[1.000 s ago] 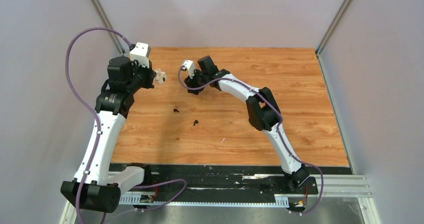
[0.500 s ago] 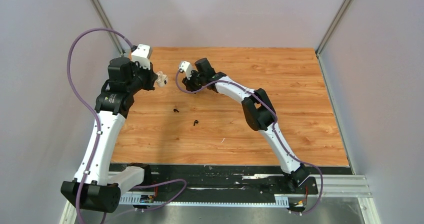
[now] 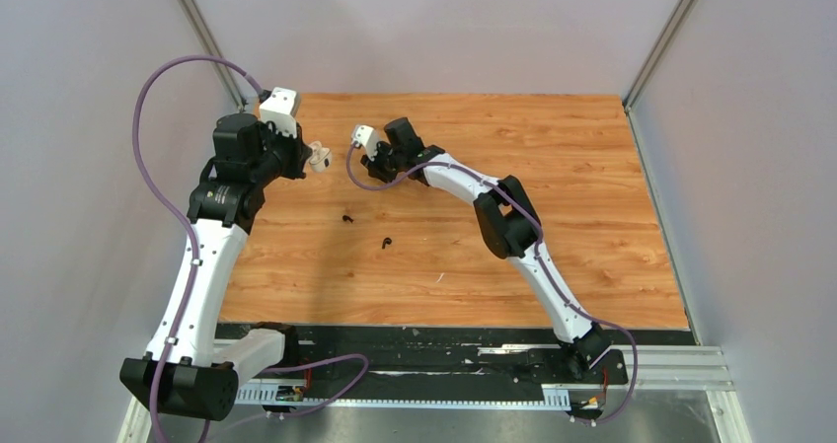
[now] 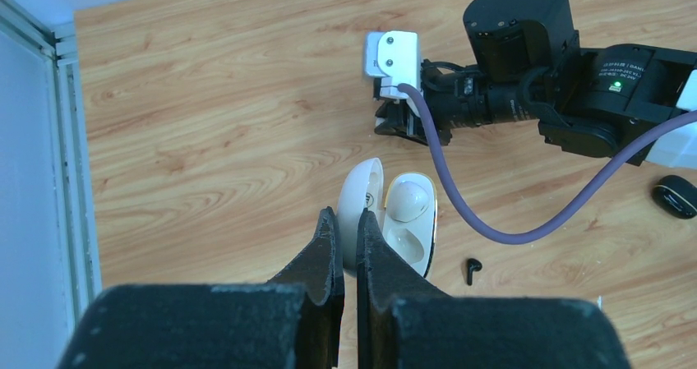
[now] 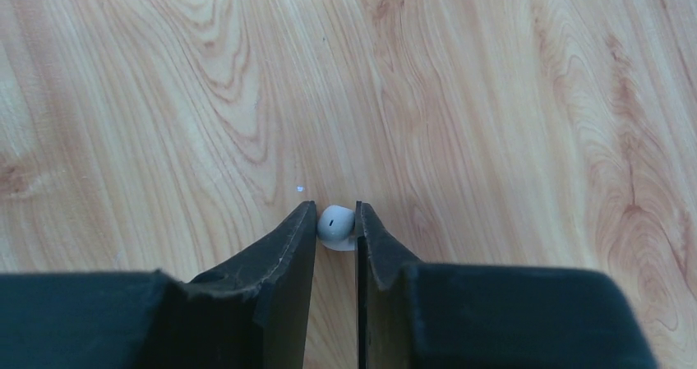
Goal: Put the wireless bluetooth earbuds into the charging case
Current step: Adjust the earbud at the center of the board.
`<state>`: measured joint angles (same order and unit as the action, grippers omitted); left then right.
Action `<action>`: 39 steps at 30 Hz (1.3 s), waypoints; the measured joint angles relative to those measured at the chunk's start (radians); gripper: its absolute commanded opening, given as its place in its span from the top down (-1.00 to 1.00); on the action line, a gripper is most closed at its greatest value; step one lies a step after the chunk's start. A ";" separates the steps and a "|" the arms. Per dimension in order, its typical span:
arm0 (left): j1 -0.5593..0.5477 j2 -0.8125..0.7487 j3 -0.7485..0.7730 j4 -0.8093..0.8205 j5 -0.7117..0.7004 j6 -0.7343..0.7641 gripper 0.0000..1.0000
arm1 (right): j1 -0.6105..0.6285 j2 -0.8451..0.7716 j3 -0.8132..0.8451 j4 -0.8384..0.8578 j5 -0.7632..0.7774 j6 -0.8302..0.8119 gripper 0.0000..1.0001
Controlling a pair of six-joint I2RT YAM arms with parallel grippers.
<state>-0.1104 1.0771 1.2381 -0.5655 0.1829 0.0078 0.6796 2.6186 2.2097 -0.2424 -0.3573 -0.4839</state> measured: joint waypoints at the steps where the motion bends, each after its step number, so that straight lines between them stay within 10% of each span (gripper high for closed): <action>1: 0.000 0.000 0.000 0.000 0.000 0.000 1.00 | 0.000 0.000 0.000 0.000 -0.003 -0.001 0.64; 11: 0.000 0.002 0.000 0.000 0.009 -0.002 1.00 | -0.008 -0.011 -0.023 0.003 -0.040 -0.006 0.95; 23: 0.000 0.002 -0.043 0.038 0.022 -0.003 1.00 | -0.037 -0.451 -0.637 -0.028 -0.164 -0.058 0.98; 39: 0.000 0.002 -0.058 0.072 0.082 -0.018 1.00 | -0.135 -0.842 -1.113 -0.306 -0.307 -1.037 0.91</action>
<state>-0.1104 1.0790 1.1805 -0.4934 0.2649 -0.0105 0.5442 1.7771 1.0966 -0.5484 -0.6647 -1.5211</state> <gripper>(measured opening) 0.042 0.153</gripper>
